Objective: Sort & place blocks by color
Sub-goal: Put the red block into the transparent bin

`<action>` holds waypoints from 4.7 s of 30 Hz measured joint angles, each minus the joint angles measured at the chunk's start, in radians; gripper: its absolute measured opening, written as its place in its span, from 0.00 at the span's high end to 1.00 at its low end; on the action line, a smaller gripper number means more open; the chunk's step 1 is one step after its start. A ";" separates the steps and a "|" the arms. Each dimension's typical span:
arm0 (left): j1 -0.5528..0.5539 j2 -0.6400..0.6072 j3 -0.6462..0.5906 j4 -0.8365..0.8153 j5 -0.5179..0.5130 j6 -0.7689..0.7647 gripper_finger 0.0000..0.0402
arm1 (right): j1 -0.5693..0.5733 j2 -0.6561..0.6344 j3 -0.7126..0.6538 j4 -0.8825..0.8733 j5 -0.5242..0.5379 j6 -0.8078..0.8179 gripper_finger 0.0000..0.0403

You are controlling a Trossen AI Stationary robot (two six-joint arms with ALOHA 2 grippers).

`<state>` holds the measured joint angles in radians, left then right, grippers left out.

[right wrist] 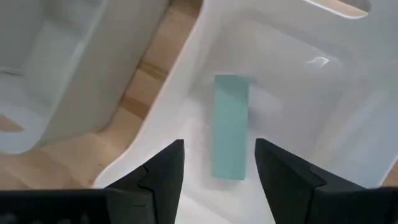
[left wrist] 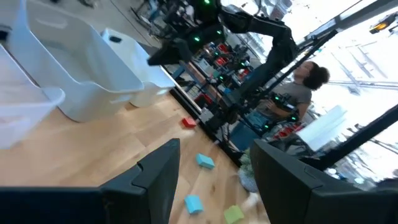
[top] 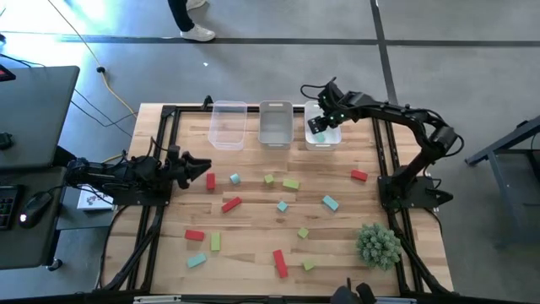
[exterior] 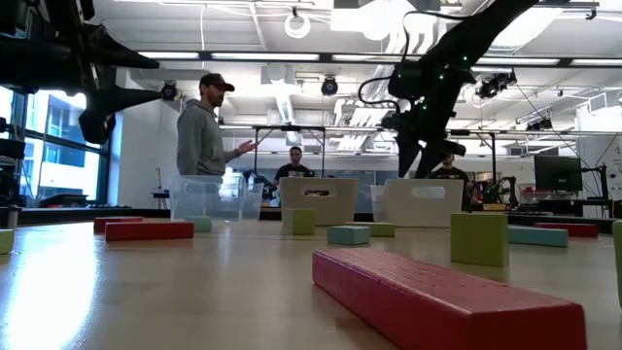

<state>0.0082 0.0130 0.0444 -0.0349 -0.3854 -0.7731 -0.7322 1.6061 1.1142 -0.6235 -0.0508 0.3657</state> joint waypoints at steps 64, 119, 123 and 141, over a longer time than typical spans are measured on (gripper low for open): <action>0.122 1.035 0.609 -0.822 0.001 -0.674 0.54 | 0.185 -0.097 0.252 -0.147 0.013 -0.018 0.54; 0.084 1.507 0.611 -0.715 0.077 -0.600 0.74 | 0.184 -0.096 0.252 -0.151 0.013 -0.068 0.54; 0.084 1.484 0.608 -0.708 0.088 -0.544 0.74 | 0.185 -0.096 0.252 -0.151 0.013 -0.052 0.54; 0.137 1.140 0.633 -0.653 -0.019 -0.230 0.74 | 0.261 -0.096 0.252 -0.151 0.021 0.079 0.54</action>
<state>0.1455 1.1527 0.6774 -0.6877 -0.4047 -1.0034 -0.4713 1.5097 1.3663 -0.7743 -0.0300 0.4452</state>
